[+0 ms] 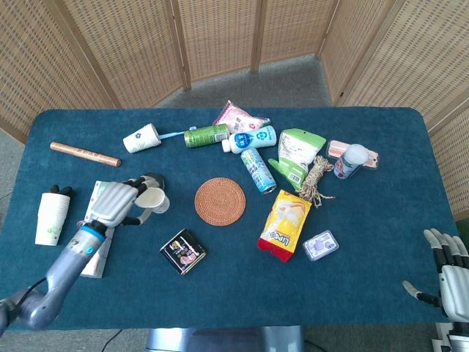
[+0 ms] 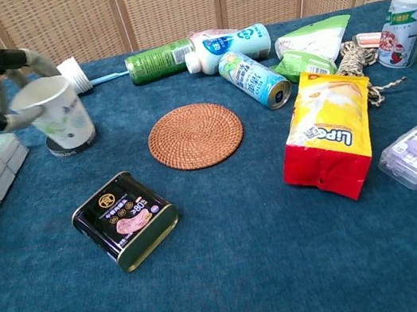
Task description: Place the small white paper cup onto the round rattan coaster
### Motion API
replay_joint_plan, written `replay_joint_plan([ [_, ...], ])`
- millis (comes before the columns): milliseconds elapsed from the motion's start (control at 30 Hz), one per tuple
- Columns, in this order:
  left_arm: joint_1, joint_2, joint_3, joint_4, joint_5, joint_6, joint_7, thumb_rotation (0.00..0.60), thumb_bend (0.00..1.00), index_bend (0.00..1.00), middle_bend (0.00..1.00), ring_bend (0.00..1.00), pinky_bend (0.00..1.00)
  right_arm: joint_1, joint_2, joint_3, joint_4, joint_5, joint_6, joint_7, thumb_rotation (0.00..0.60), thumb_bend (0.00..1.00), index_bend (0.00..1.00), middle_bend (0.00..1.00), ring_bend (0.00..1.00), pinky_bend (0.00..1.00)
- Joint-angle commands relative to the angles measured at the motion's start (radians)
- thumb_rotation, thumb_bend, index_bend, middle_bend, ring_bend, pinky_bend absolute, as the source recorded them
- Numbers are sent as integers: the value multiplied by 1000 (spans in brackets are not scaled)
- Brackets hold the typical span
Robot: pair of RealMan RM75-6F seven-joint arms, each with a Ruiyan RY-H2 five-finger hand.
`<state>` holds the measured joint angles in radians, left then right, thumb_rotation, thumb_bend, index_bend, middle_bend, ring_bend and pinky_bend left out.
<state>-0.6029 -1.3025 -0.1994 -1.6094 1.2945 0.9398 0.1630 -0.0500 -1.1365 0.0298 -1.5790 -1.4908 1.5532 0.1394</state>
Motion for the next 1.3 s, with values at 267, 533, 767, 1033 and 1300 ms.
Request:
replay_joint_plan([
  [267, -149, -187, -46, 190, -51, -82, 16, 507, 476, 240, 241, 337, 490, -25, 8, 3, 29, 20, 17, 47, 600, 144, 0, 0, 0, 0],
  [533, -224, -293, -55, 294, -45, -109, -17, 506, 472, 240, 240, 337, 486, -41, 11, 6, 53, 35, 21, 79, 600, 143, 0, 0, 0, 0],
  [767, -268, -359, -52, 365, -33, -112, -37, 509, 471, 240, 239, 334, 480, -51, 11, 8, 70, 40, 21, 103, 600, 145, 0, 0, 0, 0],
  [1033, -291, -394, -42, 410, -29, -112, -52, 509, 471, 233, 237, 330, 474, -59, 15, 12, 80, 44, 22, 123, 600, 144, 0, 0, 0, 0],
  [1300, -301, -403, -27, 428, -39, -127, -53, 515, 466, 159, 191, 263, 417, -65, 18, 14, 83, 41, 26, 139, 600, 144, 0, 0, 0, 0],
])
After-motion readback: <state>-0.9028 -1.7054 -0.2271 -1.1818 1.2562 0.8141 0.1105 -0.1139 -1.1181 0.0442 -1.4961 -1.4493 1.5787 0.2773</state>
